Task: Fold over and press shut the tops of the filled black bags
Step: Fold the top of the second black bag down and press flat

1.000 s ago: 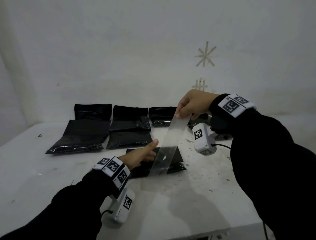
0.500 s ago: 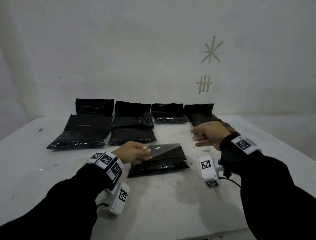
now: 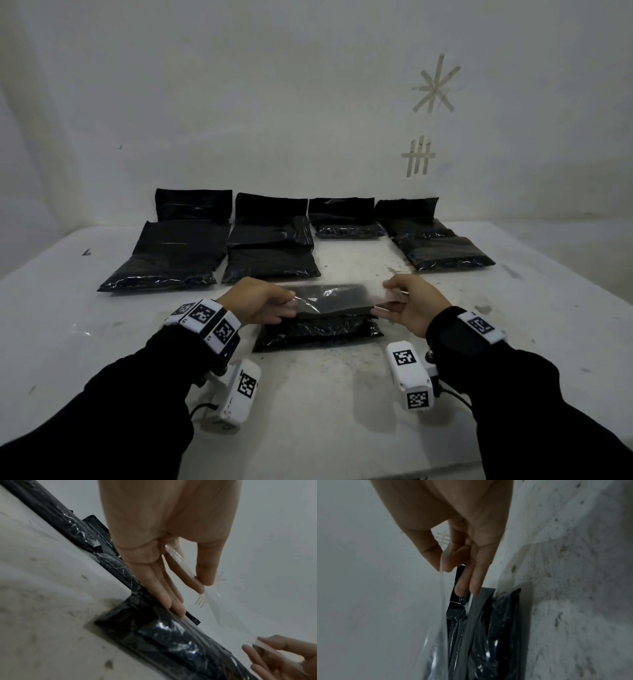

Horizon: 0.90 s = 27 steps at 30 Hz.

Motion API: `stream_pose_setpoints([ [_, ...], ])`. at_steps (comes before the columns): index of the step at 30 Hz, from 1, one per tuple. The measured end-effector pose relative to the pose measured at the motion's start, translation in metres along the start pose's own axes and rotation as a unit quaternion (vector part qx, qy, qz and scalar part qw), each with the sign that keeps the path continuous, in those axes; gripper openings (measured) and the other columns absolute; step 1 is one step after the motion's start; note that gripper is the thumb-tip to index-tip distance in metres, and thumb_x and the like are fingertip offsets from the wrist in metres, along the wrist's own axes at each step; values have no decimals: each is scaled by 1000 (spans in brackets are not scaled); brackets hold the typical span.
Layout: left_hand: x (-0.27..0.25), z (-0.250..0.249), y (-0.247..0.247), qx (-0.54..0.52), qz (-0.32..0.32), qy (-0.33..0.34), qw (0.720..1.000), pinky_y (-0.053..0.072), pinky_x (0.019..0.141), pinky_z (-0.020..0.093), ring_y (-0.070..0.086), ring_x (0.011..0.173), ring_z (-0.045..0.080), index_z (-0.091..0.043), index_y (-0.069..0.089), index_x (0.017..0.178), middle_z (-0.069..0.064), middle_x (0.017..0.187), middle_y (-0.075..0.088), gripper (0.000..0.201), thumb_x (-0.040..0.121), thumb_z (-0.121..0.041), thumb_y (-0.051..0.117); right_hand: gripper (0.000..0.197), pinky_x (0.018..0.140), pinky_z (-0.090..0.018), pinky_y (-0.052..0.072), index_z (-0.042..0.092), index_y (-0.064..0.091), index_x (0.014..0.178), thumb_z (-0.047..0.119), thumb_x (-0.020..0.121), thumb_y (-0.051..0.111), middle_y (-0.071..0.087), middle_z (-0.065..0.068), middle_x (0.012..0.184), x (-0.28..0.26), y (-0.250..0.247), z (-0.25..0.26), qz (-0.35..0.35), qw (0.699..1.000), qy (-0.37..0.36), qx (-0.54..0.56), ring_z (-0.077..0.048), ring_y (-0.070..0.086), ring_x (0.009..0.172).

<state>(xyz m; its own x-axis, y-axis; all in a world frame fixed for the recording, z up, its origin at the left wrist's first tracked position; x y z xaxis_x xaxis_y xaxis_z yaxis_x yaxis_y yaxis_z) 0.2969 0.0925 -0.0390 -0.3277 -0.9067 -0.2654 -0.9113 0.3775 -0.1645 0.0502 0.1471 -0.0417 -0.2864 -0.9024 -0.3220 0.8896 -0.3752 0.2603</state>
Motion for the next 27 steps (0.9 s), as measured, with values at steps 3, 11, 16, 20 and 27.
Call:
stream_pose_setpoints([
  [3, -2, -2, 0, -5, 8, -9, 1000, 56, 72, 26, 71, 83, 17, -1, 66, 100, 10, 98, 71, 17, 89, -12, 60, 8, 70, -43, 55, 8, 46, 85, 0, 88, 47, 49, -13, 89, -1, 1, -7, 6, 1000, 17, -5, -35, 58, 79],
  [11, -4, -3, -3, 30, -10, -19, 999, 53, 78, 27, 70, 73, 12, -6, 65, 82, 6, 89, 70, 11, 89, -13, 61, 7, 67, -41, 57, 4, 46, 86, 0, 92, 45, 48, -12, 77, -4, 2, -16, -7, 997, 15, -75, -33, 61, 67],
  [16, -5, -3, -6, 20, -11, -27, 999, 55, 74, 27, 71, 81, 17, -1, 65, 95, 10, 97, 72, 14, 88, -13, 61, 7, 55, -27, 42, 10, 53, 85, 6, 90, 52, 52, -6, 64, -6, 3, -3, -44, 992, -29, -113, -22, 57, 62],
  [20, -8, -2, -7, -17, 16, -44, 999, 54, 76, 28, 70, 85, 20, -5, 63, 96, 12, 101, 71, 11, 91, -11, 56, 6, 59, -28, 45, 14, 56, 81, 10, 86, 58, 52, -4, 71, -10, 5, 0, -30, 997, -14, -68, -21, 52, 69],
  [27, -8, -2, -9, -33, 18, -52, 998, 52, 82, 31, 69, 92, 24, -2, 62, 100, 14, 102, 71, 14, 90, -10, 56, 5, 87, -45, 51, 5, 49, 93, 5, 95, 44, 54, -13, 94, -20, 16, -16, 18, 1000, 14, -11, -38, 62, 96],
])
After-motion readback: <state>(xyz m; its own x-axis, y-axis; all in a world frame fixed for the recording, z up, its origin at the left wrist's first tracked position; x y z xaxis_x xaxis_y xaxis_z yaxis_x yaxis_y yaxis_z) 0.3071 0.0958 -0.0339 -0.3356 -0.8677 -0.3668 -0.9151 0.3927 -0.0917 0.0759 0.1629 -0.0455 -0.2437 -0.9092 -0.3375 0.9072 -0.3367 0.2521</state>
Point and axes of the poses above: each hand's wrist, its own x-axis towards the middle knuckle, its own y-axis out of the palm, z = x × y, the point moved 4 cm from there along x, towards the middle knuckle
